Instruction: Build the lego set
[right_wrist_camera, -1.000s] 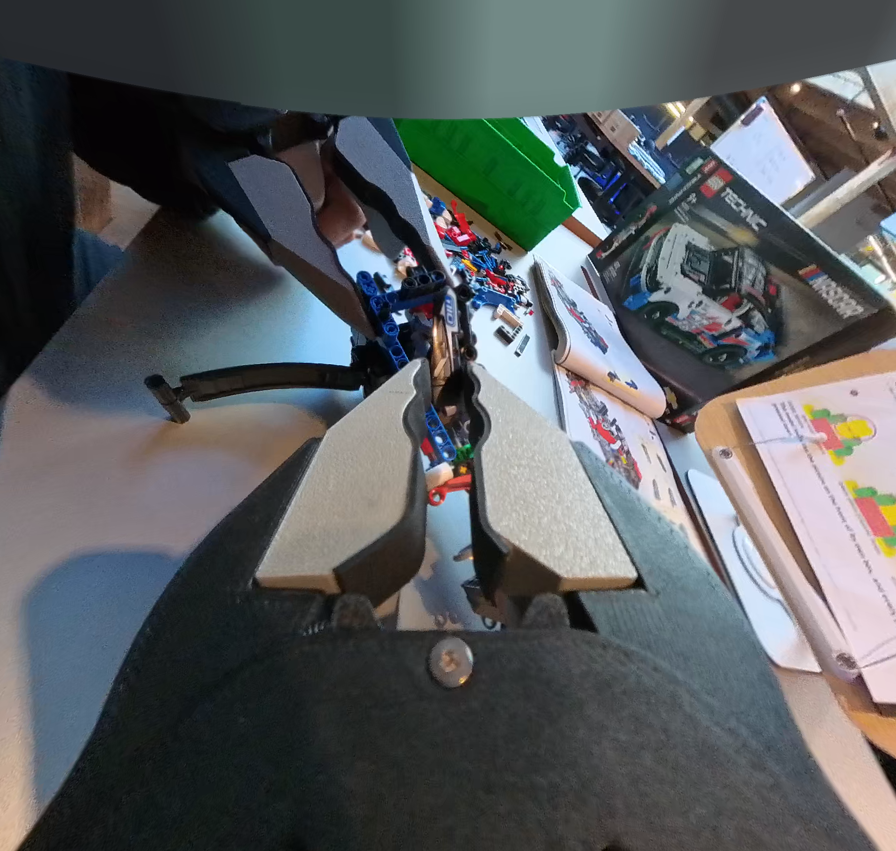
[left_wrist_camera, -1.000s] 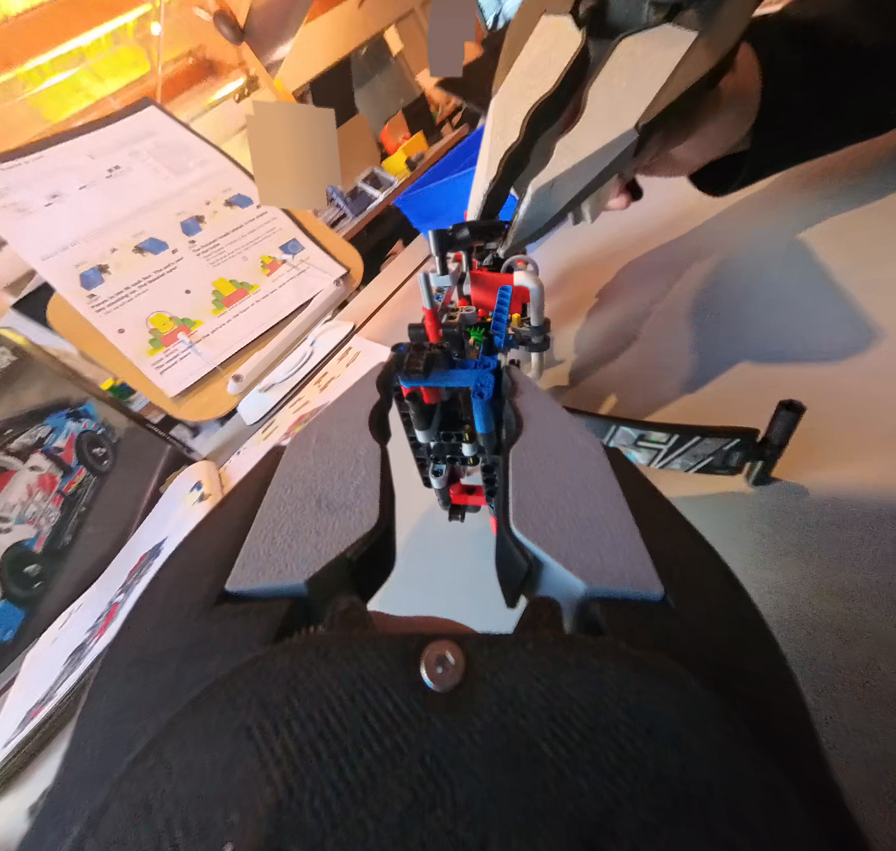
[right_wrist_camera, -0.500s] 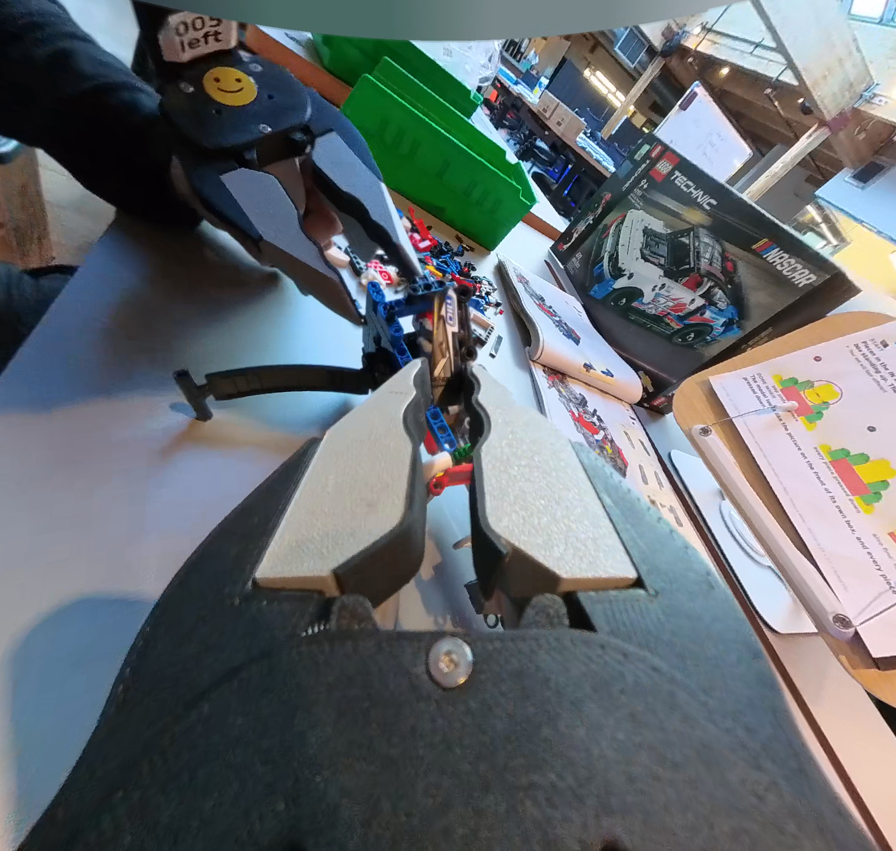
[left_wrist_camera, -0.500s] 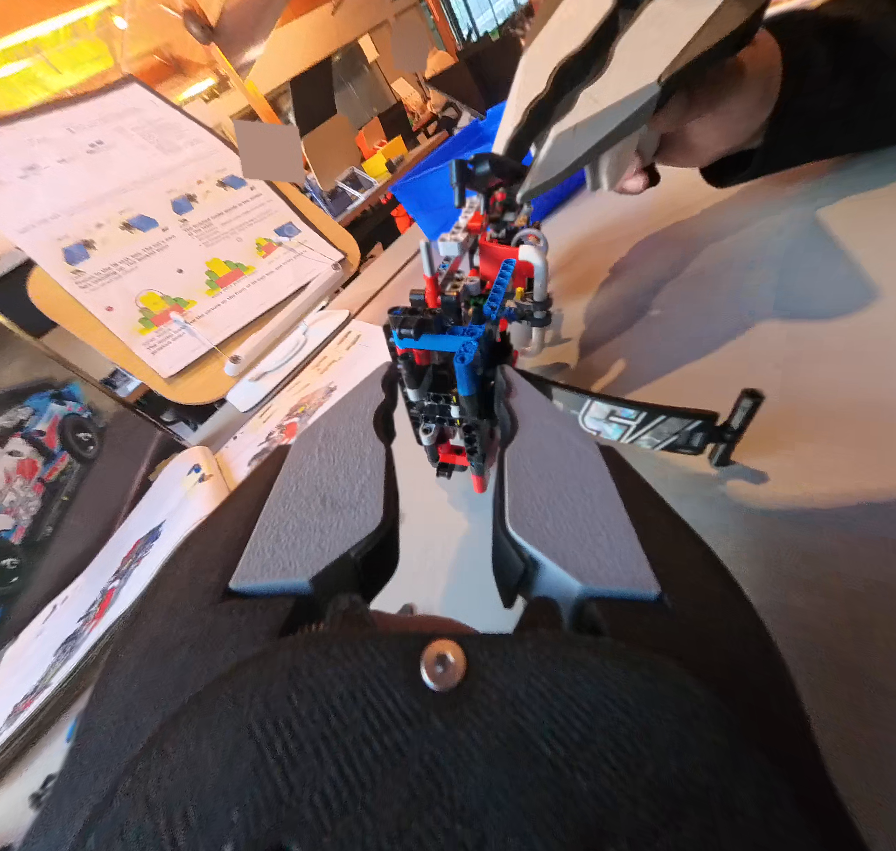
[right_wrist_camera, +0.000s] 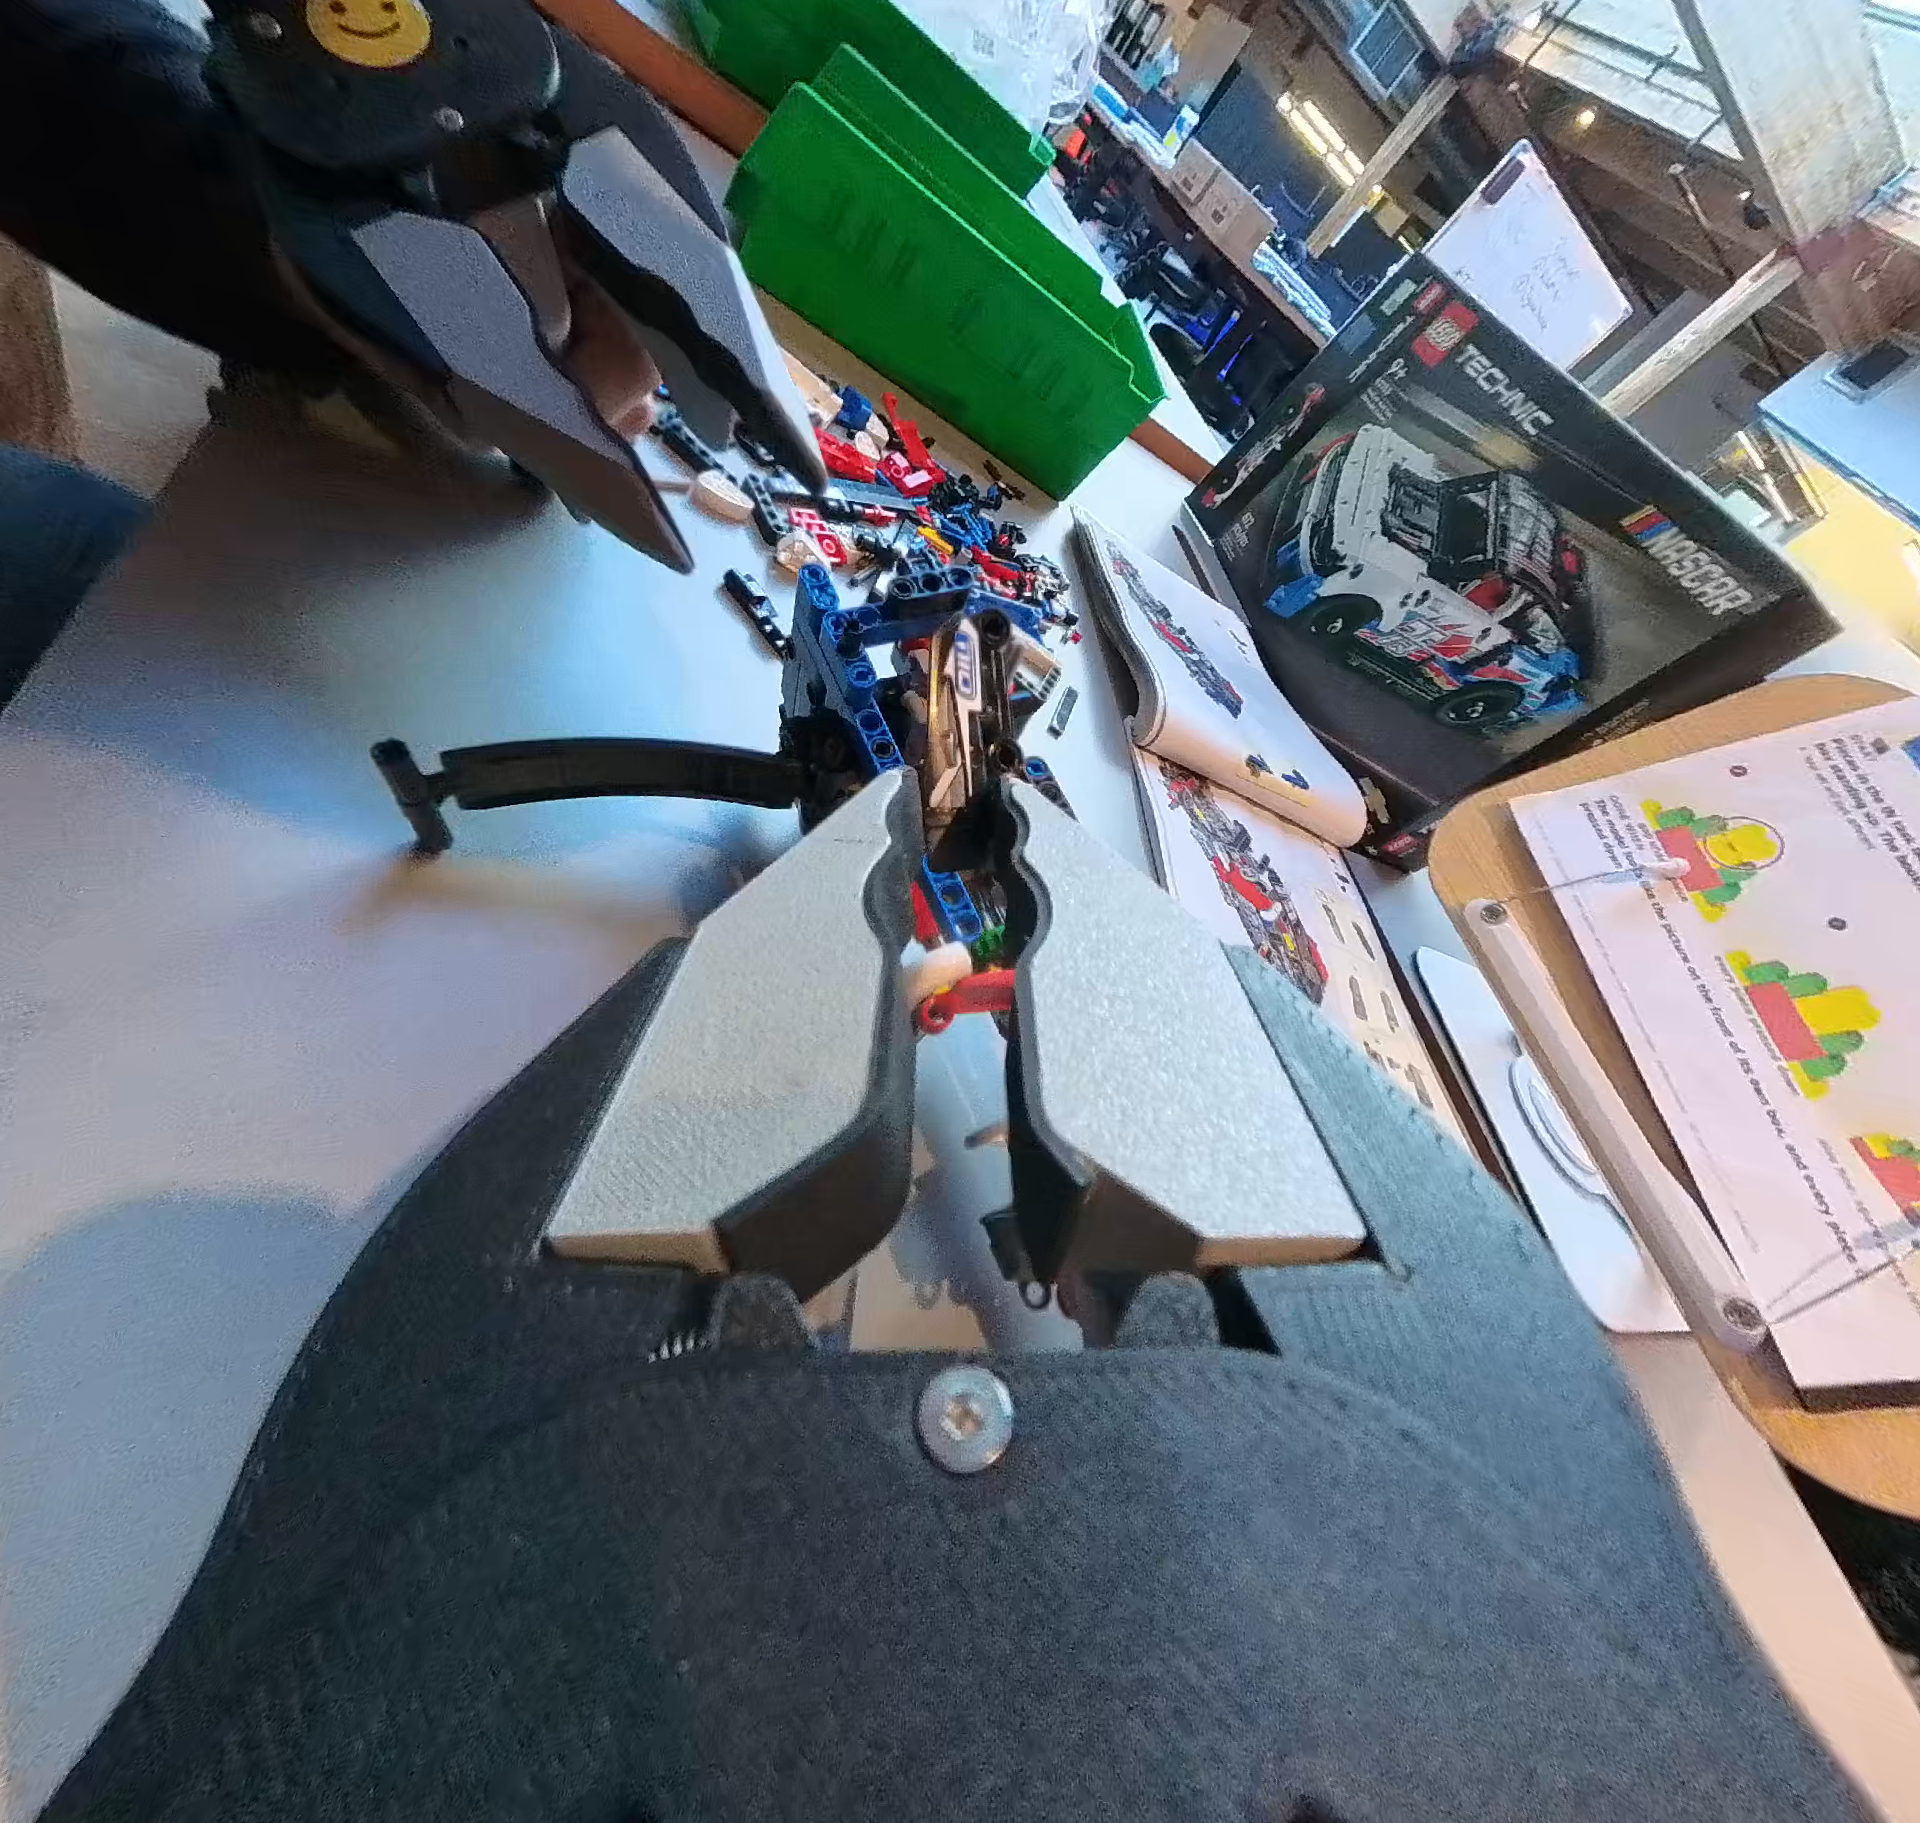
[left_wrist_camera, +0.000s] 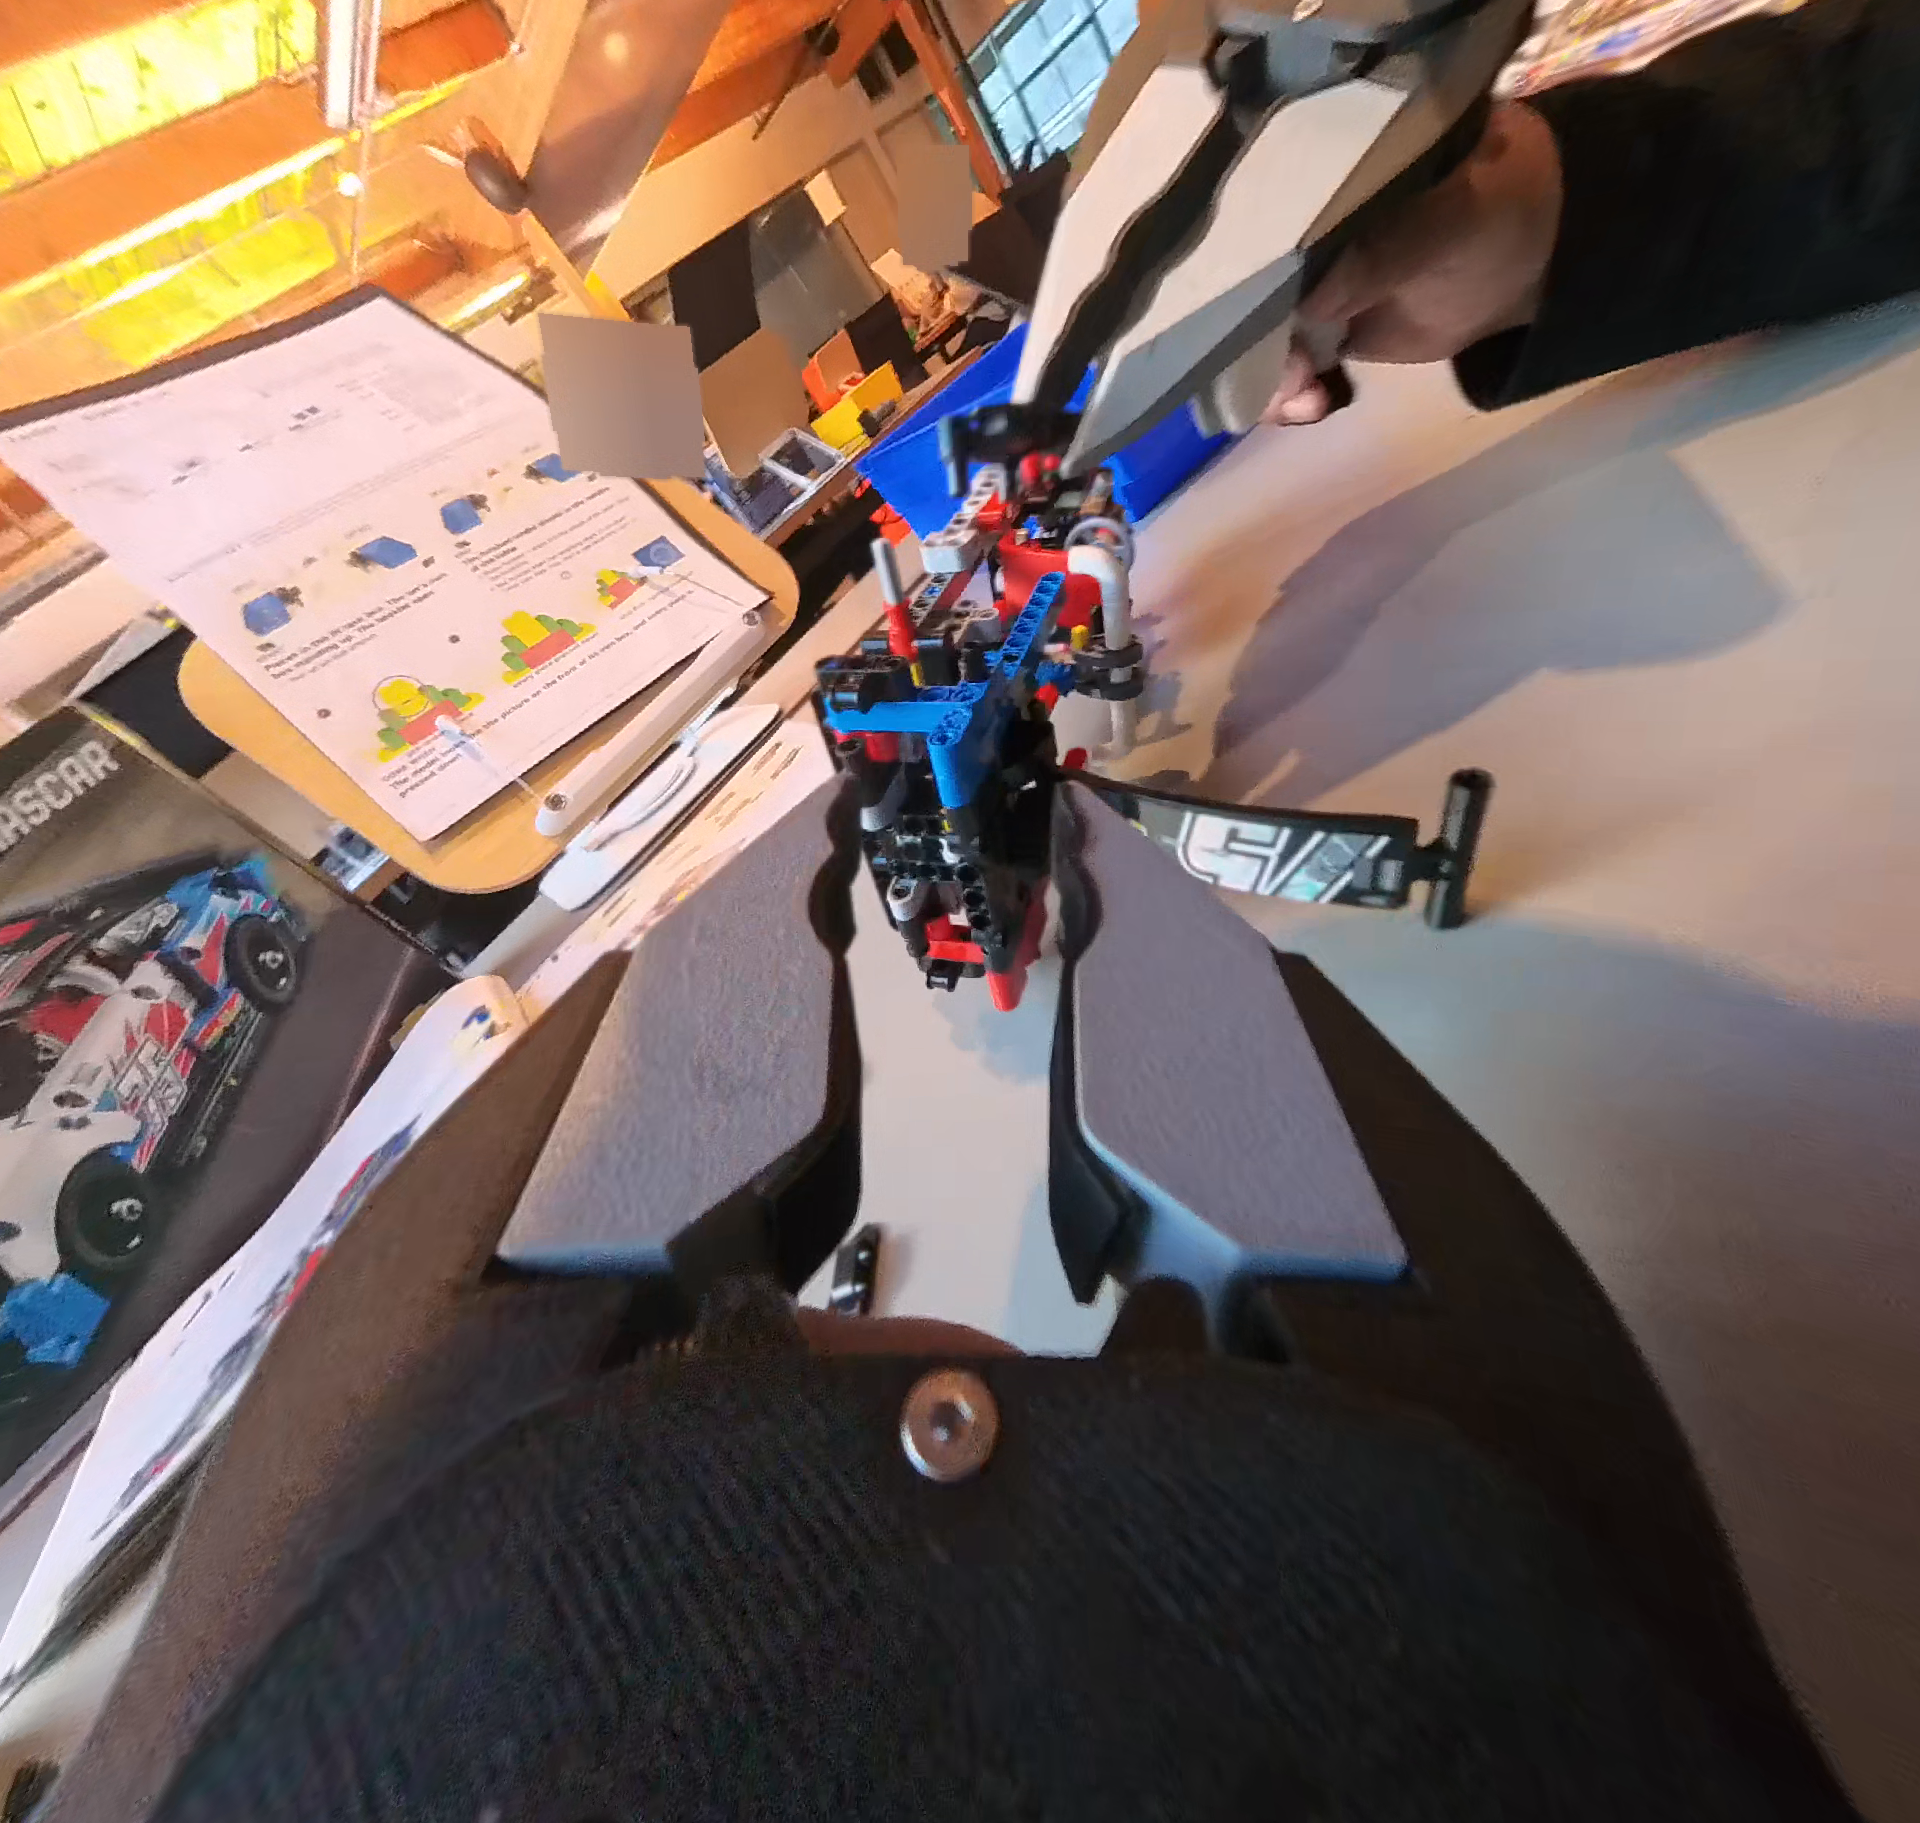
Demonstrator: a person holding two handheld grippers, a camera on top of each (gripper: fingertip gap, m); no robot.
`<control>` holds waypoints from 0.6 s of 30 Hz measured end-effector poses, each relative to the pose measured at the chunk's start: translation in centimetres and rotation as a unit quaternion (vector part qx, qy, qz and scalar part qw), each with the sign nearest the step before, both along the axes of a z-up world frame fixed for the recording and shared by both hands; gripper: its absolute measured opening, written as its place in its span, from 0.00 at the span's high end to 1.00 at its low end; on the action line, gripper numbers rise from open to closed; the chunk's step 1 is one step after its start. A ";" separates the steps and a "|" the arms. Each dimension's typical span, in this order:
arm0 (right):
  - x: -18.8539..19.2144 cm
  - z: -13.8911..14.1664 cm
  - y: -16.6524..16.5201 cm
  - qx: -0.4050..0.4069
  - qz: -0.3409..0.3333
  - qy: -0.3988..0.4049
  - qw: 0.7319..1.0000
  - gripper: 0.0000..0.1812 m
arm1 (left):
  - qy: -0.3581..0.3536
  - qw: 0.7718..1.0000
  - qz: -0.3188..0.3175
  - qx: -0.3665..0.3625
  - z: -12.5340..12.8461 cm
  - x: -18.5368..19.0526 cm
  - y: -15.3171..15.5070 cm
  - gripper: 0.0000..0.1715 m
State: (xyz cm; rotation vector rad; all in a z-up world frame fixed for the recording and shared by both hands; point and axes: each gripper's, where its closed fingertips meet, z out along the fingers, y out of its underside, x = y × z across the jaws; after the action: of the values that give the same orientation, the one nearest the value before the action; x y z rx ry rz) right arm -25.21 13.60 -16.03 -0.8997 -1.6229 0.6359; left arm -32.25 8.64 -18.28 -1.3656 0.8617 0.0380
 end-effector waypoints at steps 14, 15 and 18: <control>-0.7 0.0 0.2 0.019 -0.036 -0.006 0.999 0.94 | -0.103 0.994 -0.036 -0.009 1.9 -1.1 -0.7 0.80; -0.6 -0.2 0.0 0.018 -0.037 -0.019 0.999 0.95 | -0.099 0.994 -0.040 -0.014 1.8 -0.8 -0.6 0.80; -0.4 -0.7 -0.7 0.043 -0.027 -0.043 0.998 0.95 | -0.069 0.995 -0.053 -0.044 1.2 0.7 0.5 0.78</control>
State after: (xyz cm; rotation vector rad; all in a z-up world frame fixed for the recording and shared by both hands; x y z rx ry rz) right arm -25.66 12.91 -16.77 -0.9153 -1.6851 0.4930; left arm -31.50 9.13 -17.05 -1.3849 0.8265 -0.1752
